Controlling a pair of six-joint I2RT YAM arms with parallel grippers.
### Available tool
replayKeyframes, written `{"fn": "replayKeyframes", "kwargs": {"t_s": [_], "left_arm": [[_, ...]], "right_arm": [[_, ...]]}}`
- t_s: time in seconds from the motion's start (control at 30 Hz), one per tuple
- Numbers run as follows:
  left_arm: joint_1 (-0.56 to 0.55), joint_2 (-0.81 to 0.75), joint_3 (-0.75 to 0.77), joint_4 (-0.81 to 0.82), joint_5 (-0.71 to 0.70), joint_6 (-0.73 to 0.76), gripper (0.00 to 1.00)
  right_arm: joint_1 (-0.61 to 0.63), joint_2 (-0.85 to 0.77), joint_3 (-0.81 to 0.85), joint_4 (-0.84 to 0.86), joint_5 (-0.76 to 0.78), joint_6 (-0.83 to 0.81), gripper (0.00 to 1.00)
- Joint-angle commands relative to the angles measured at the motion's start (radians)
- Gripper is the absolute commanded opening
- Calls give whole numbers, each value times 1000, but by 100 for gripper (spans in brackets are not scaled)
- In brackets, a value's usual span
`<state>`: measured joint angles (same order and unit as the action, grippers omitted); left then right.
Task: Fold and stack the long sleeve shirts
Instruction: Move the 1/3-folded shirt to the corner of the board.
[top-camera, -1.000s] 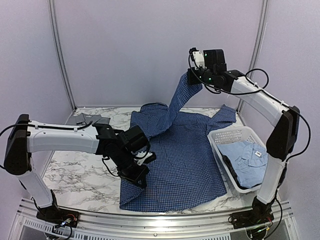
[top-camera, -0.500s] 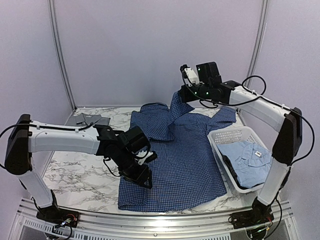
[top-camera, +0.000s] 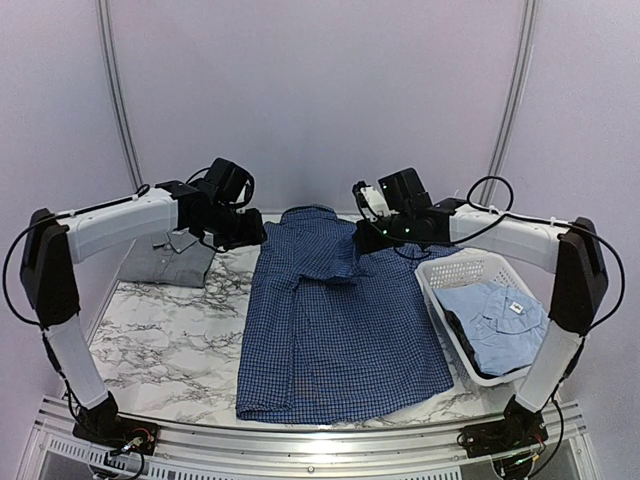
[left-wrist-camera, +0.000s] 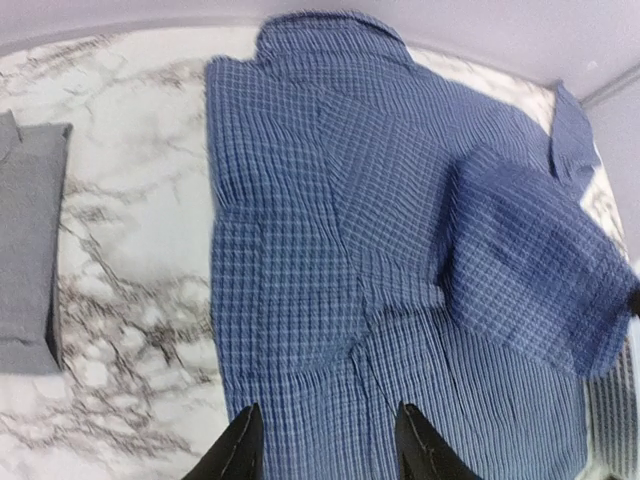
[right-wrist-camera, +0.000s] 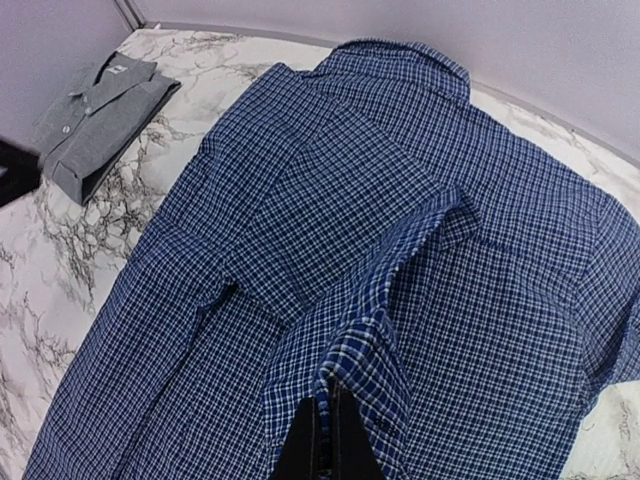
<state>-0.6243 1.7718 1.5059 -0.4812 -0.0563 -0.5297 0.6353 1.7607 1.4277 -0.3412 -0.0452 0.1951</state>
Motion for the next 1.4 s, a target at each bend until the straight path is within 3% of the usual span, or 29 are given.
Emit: {"fn": "replayKeyframes", "kwargs": {"t_s": [0.0, 0.37, 0.67, 0.83, 0.97, 1.23, 1.37], "left_arm": [[79, 159, 123, 61, -114, 45, 46], [204, 541, 483, 127, -47, 139, 45], [236, 717, 606, 247, 127, 103, 45], [239, 808, 704, 254, 142, 63, 44], [251, 858, 750, 284, 146, 18, 33], [297, 870, 751, 457, 191, -60, 1], [326, 868, 752, 522, 197, -71, 0]], "right_arm": [[14, -64, -44, 55, -20, 41, 0], [53, -45, -113, 82, -42, 70, 0], [61, -34, -154, 87, -38, 83, 0], [65, -39, -181, 94, -38, 104, 0], [68, -48, -203, 99, -35, 113, 0], [72, -51, -230, 97, -26, 118, 0], [73, -42, -228, 92, -21, 113, 0]]}}
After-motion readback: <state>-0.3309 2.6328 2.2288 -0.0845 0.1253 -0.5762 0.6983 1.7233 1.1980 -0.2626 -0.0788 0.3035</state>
